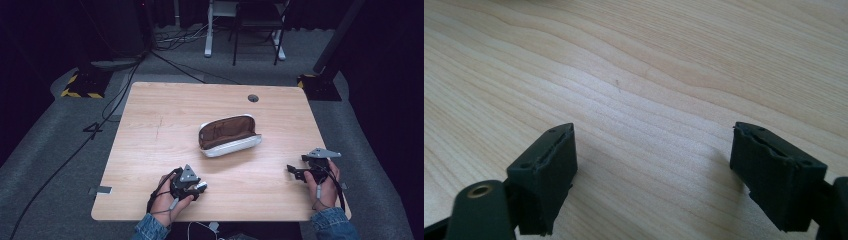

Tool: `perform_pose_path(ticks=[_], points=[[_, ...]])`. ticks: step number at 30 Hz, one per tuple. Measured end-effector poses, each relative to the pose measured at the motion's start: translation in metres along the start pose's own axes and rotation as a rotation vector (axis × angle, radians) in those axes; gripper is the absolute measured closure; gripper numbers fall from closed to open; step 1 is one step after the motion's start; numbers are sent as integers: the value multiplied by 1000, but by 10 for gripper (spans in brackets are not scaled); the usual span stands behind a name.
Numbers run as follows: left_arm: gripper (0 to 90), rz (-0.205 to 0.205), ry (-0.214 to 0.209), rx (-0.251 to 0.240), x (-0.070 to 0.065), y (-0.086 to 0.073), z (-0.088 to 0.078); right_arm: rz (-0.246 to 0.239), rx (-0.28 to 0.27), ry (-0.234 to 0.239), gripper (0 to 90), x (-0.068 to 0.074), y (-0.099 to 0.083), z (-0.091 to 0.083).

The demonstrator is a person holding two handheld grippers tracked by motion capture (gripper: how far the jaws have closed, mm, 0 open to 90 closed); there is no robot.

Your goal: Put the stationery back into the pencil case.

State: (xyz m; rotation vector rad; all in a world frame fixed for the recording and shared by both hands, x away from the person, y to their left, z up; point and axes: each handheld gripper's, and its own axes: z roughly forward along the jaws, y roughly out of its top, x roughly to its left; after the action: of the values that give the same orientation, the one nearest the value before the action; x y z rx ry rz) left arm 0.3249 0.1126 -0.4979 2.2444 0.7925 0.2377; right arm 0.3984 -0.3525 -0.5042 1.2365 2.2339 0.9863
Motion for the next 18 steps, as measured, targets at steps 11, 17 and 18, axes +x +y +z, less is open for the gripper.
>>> perform_pose_path(ticks=[11,17,18], points=[[723,40,24,5,-3,0,0,-2,1,1,192,0,0,0],[724,28,7,7,-2,1,0,0,1,1,193,0,0,0],[724,24,4,4,-2,1,-1,5,1,-2,193,0,0,0]])
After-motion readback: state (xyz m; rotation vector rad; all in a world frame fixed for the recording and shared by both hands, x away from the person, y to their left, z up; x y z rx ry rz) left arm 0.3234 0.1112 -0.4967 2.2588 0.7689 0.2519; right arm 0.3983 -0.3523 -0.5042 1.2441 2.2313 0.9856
